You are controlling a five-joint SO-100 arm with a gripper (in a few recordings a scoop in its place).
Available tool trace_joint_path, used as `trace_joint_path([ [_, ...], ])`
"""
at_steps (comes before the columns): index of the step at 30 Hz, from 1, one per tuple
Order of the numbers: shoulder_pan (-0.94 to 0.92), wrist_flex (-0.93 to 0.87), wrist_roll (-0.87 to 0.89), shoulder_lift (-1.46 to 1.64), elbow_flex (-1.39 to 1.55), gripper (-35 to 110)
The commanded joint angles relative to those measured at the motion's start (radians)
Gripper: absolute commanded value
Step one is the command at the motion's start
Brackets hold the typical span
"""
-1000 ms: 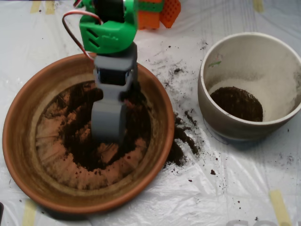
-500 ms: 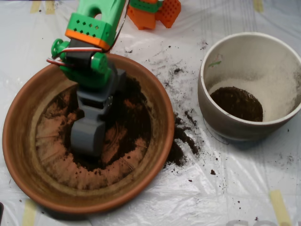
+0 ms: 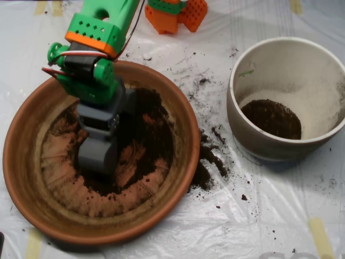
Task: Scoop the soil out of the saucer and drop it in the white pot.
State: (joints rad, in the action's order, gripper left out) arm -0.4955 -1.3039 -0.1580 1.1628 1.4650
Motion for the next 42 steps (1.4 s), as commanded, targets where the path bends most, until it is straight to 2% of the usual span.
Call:
trace_joint_path([
  [1, -0.009, 0.038, -0.011, 0.115, 0.109, 34],
  [5, -0.005, 0.229, -0.020, 0.310, 0.345, 34],
  [9, 0.000, 0.255, -0.015, 0.324, 0.371, 32],
  [13, -0.005, 0.319, -0.015, 0.328, 0.413, 24],
  [16, -0.014, 0.351, 0.009, 0.344, 0.436, 10],
  [22, -0.008, 0.394, 0.008, 0.428, 0.502, 1],
  [30, 0.054, 0.298, 0.020, 0.541, 0.460, 0],
  [42, 0.233, -0.080, 0.121, 0.693, -0.002, -1],
])
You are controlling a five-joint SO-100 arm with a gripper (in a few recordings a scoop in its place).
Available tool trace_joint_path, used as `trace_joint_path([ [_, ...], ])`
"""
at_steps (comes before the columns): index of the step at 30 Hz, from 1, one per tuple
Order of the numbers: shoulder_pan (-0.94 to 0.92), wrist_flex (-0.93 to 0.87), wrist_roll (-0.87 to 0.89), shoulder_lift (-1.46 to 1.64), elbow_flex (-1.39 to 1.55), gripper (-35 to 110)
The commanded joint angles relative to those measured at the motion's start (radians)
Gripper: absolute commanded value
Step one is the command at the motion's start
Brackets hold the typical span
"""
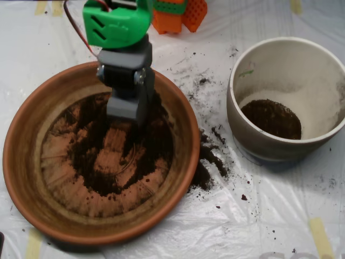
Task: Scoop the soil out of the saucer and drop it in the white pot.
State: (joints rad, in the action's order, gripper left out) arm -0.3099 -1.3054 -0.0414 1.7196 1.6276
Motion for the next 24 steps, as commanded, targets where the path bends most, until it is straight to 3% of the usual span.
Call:
trace_joint_path([
  [1, 0.066, -0.101, 0.005, 0.147, -0.196, -1],
  [15, 0.437, -0.167, -0.014, 0.221, -0.307, -1],
  [24, 0.687, -0.295, 0.012, -0.025, -0.612, -1],
])
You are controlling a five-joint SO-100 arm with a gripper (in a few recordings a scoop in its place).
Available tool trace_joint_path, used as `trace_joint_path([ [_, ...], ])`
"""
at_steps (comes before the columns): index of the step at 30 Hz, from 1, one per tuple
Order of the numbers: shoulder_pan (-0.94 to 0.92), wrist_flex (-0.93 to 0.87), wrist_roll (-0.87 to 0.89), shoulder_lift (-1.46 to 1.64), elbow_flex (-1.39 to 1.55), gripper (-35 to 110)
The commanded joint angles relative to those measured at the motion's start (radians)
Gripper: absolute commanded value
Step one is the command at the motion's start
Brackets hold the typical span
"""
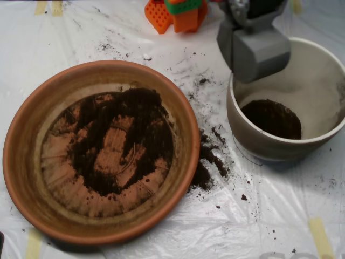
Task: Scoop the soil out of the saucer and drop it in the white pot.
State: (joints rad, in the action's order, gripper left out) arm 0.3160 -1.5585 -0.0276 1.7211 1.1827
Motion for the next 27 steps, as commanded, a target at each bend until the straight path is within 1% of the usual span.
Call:
trace_joint_path([
  [1, 0.080, -0.052, 0.002, -0.044, -0.187, 0],
  [4, 0.120, -0.049, 0.005, -0.063, -0.192, 0],
  [5, 0.127, -0.049, 0.008, -0.064, -0.189, 2],
  [7, 0.137, -0.052, 0.009, -0.066, -0.184, 21],
  [10, 0.141, -0.063, 0.006, -0.066, -0.181, 34],
  [17, 0.132, -0.087, 0.000, -0.066, -0.172, 37],
  [27, 0.127, -0.098, 0.031, -0.029, -0.141, 35],
])
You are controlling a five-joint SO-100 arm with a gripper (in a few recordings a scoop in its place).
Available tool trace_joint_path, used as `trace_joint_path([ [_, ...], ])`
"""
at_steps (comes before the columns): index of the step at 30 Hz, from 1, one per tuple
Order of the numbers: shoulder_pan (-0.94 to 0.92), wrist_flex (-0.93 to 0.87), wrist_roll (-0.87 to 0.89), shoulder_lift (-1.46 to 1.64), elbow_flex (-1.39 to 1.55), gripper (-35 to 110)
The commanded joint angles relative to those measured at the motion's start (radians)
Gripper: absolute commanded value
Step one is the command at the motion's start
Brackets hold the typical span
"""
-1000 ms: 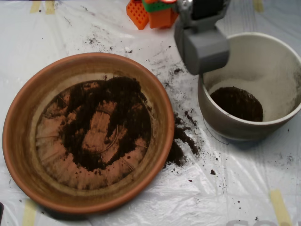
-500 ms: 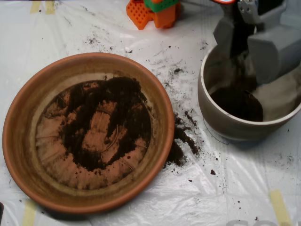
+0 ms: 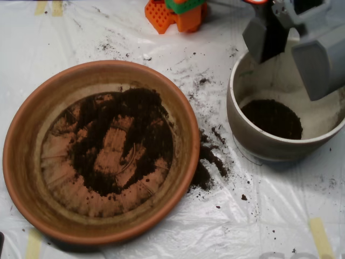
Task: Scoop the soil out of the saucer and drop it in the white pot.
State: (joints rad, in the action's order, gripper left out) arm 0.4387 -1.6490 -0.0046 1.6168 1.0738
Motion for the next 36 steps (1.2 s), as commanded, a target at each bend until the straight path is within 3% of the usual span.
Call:
trace_joint_path([
  [1, -0.005, -0.006, 0.017, 0.080, -0.035, 35],
  [7, -0.153, 0.015, 0.115, 0.089, -0.091, 37],
  [15, -0.541, 0.077, 0.179, 0.094, 0.020, 41],
  [21, -0.776, 0.288, 0.110, 0.135, 0.344, 43],
  [27, -0.862, 0.426, -0.005, 0.126, 0.589, 52],
  [36, -0.957, 0.472, -0.143, -0.026, 0.647, 54],
])
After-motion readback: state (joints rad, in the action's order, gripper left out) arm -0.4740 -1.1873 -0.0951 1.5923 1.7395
